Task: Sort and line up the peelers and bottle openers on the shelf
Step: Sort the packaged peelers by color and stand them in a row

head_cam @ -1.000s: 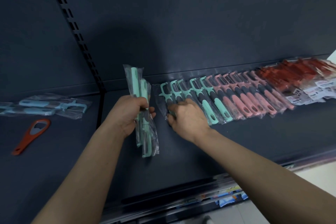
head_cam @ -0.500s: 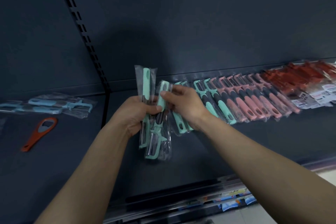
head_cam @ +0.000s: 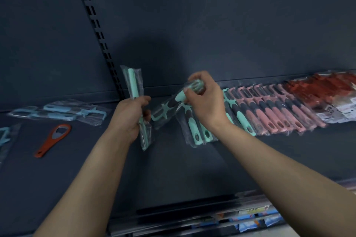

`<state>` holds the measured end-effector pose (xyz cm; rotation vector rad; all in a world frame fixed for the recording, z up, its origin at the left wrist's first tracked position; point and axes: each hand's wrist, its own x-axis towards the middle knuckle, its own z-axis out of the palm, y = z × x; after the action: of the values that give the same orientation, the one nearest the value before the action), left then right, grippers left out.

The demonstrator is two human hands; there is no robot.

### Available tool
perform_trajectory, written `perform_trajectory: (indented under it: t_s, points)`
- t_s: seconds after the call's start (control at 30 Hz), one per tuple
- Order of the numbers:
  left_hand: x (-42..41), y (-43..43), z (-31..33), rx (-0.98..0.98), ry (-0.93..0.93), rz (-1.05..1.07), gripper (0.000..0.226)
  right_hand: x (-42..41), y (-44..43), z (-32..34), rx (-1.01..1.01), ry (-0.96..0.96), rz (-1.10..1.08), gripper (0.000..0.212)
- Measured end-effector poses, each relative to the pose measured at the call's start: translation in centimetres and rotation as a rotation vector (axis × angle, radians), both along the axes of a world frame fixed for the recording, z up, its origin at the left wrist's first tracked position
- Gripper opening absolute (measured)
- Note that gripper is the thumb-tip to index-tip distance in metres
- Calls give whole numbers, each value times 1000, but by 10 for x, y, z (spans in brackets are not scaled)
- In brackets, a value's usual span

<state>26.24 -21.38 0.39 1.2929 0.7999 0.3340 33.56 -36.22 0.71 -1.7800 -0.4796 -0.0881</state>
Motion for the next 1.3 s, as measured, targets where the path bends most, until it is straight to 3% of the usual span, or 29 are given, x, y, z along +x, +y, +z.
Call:
perform_trajectory:
  t_s: [0.37,0.6,0.9,1.2,1.3]
  points:
    - [-5,-1,-1,-33,-38,-117,20,-21,-13,-25,-834,-289,10,26]
    - [-14,9,-8,14,-46,-131,15,-47,3,-33,-864,-338,-99,34]
    - [-33,8,-10,375,31,-222,13,-49,8,-49,-951,-371,-17,18]
    - [-54,-9,-8,471,27,-214,20,-33,4,-60,-1009,-457,84,24]
    - [-55,-10,-7,697,21,-274,24,-27,2,-57,-999,-464,80,28]
